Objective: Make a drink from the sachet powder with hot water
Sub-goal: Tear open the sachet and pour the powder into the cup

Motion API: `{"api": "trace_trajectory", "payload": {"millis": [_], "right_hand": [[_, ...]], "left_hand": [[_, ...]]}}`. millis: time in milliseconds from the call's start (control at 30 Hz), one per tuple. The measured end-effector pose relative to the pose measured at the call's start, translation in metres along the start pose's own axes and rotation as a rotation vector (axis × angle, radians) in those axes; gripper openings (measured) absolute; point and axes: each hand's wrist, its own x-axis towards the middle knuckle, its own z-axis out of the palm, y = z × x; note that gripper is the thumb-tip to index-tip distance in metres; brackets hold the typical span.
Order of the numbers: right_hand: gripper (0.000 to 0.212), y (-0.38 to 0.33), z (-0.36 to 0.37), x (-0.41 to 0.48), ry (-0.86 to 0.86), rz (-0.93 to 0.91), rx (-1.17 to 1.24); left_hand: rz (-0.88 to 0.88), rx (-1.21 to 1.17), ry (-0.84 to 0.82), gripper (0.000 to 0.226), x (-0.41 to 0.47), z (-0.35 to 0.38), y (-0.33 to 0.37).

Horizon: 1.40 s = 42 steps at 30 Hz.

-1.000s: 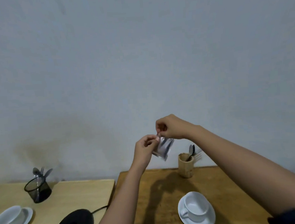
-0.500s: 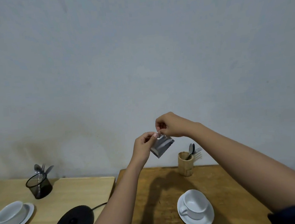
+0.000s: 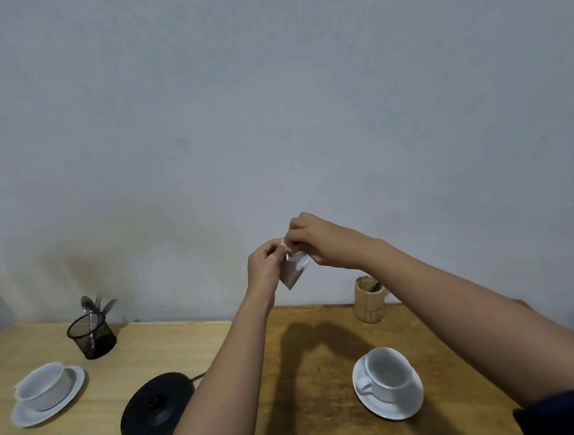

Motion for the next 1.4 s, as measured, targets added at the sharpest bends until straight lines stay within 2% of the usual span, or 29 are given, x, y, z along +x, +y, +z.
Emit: {"api": "trace_trajectory", "payload": {"millis": [133,300,433,600,700,867,1000,1100,1233,1400], "right_hand": [[0.017,-0.004,0.008,-0.002,0.031,-0.079,0.024],[0.017,-0.017,0.016,0.0,0.036,-0.166,0.017],[0.015,-0.024,0.018,0.001,0.061,-0.21,-0.001],[0.013,-0.027,0.025,-0.008,0.099,-0.213,0.019],[0.009,-0.026,0.038,-0.016,0.045,-0.037,0.218],[0.016,-0.02,0.1,-0.036,-0.111,0.459,0.571],[0.028,-0.018,0.171,-0.057,-0.359,0.712,0.811],[0.028,-0.025,0.217,-0.069,-0.479,0.854,0.918],[0.027,-0.034,0.259,-0.082,-0.548,0.911,0.878],[0.024,-0.034,0.286,-0.09,-0.602,0.845,0.736]], "left_hand": [[-0.029,-0.07,0.153,0.031,0.005,-0.018,-0.004],[0.001,-0.049,0.15,0.033,0.004,-0.032,-0.008],[0.005,-0.026,0.215,0.032,0.005,-0.036,-0.01],[-0.028,-0.089,0.42,0.019,0.015,-0.053,-0.017],[-0.017,-0.103,0.405,0.012,0.019,-0.065,-0.021],[-0.013,-0.078,0.217,0.011,0.014,-0.085,-0.037],[-0.06,-0.035,0.234,0.026,0.001,-0.099,-0.065],[-0.112,-0.041,0.254,0.027,-0.009,-0.107,-0.089],[-0.193,-0.072,0.255,0.011,-0.023,-0.114,-0.112],[-0.245,-0.044,0.218,0.013,-0.036,-0.119,-0.128]]}}
